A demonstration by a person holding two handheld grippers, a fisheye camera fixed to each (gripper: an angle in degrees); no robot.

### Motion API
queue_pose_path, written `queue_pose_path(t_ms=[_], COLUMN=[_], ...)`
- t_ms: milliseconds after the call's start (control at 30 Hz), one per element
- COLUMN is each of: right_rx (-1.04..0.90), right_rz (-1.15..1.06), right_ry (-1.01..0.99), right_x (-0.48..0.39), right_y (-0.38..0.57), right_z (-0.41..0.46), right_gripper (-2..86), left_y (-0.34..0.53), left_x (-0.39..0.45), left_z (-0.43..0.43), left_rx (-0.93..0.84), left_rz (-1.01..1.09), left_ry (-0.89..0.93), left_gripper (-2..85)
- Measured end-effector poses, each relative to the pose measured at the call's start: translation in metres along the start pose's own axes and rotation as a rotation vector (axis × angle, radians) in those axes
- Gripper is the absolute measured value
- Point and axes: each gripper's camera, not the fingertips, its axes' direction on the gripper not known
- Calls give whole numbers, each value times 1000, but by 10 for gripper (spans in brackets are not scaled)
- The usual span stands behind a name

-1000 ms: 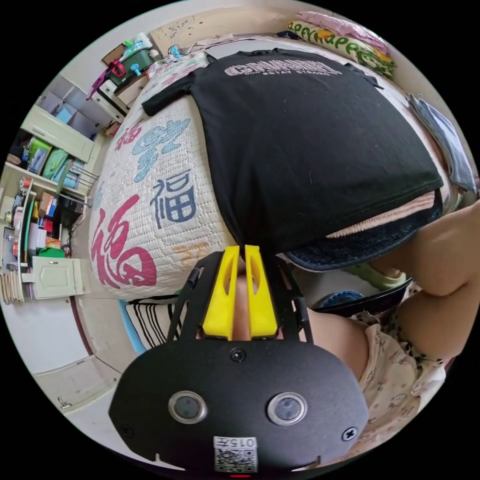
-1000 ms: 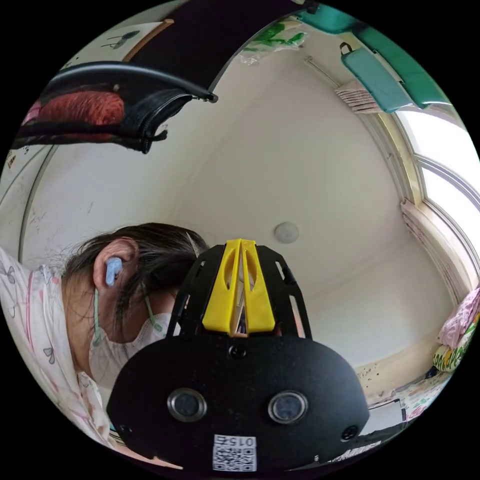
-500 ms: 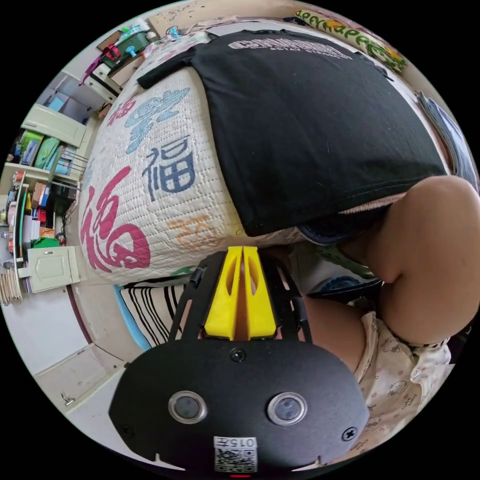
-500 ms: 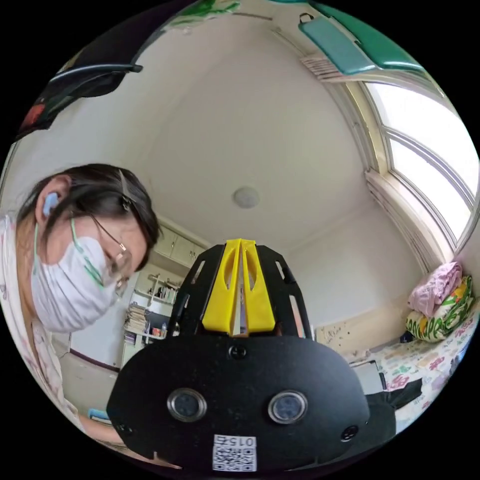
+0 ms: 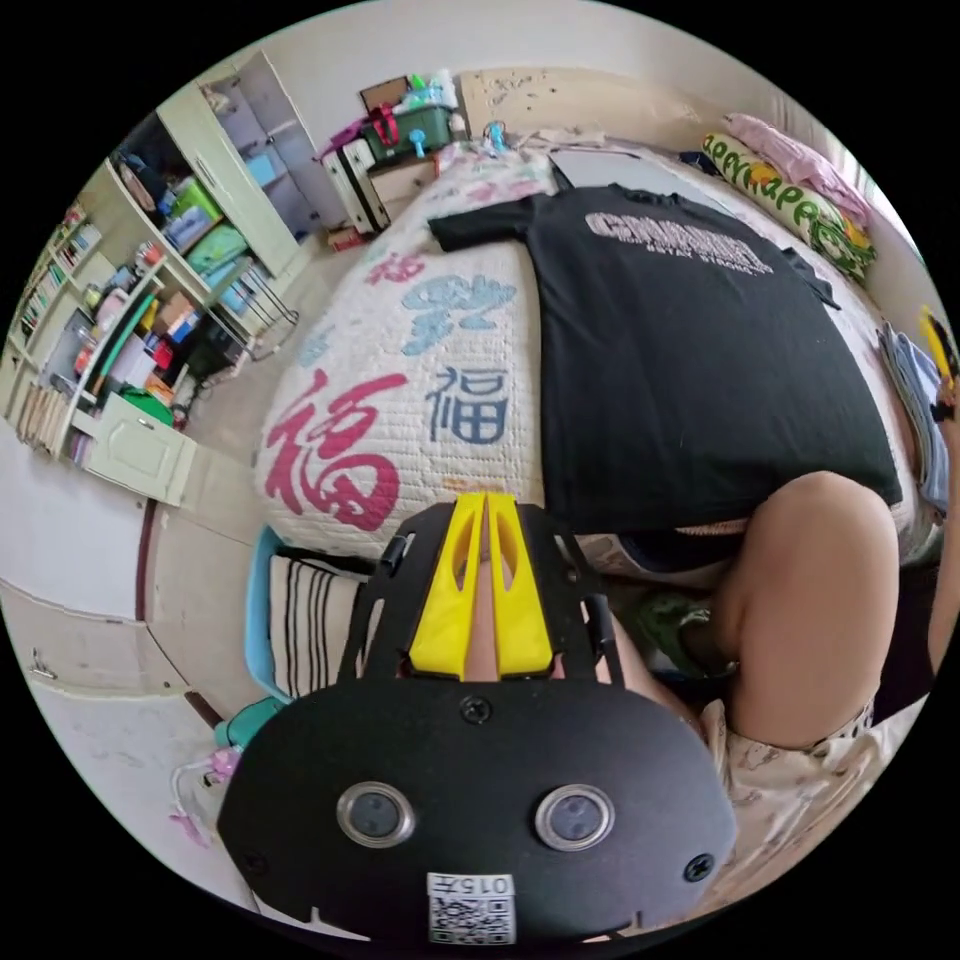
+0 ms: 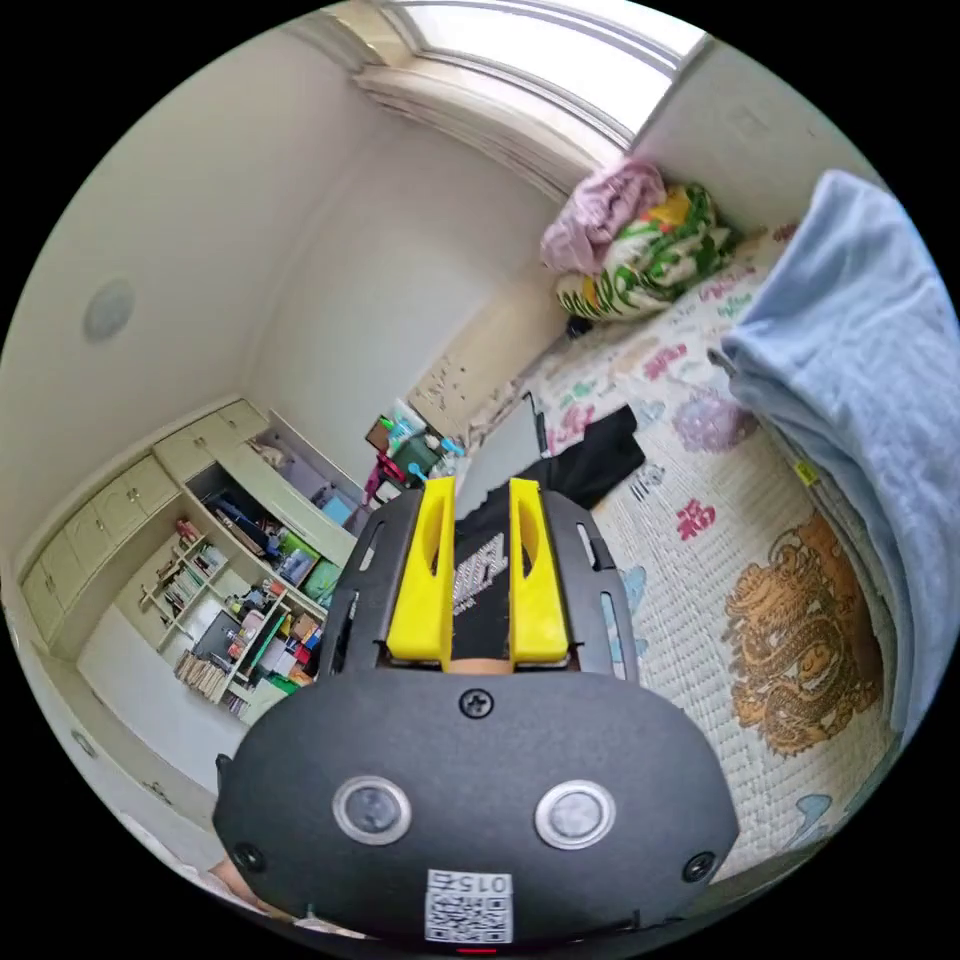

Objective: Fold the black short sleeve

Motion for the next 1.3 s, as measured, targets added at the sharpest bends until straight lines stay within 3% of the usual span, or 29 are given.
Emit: queue_pose_path(t_ms=[133, 400, 567, 767, 967, 1033, 1300], right_rx=[-105, -172, -138, -71, -30, -46, -63], right_rz=[120, 292, 271, 298, 245, 323, 451], right_ry=[43, 145, 117, 5, 15, -74, -183], right_x=[-17, -87, -157, -236, -331, -341, -362], right_y=[-131, -341, -415, -474, -514, -524, -522], right_z=[109, 270, 295, 275, 239, 225, 188], right_gripper=[108, 81, 13, -2, -3, -3, -4], left_y=[-9, -142, -246, -342, -366, -361, -289], left_x=[14, 142, 328, 555, 732, 782, 939], left_z=[-41, -48, 24, 128, 211, 229, 281], left_rx=[119, 298, 253, 40, -42, -67, -39], left_rz=[25, 222, 446, 459, 404, 421, 494], left_ry=[-24, 355, 605, 879, 890, 852, 563], left_gripper=[1, 51, 89, 72, 82, 89, 119])
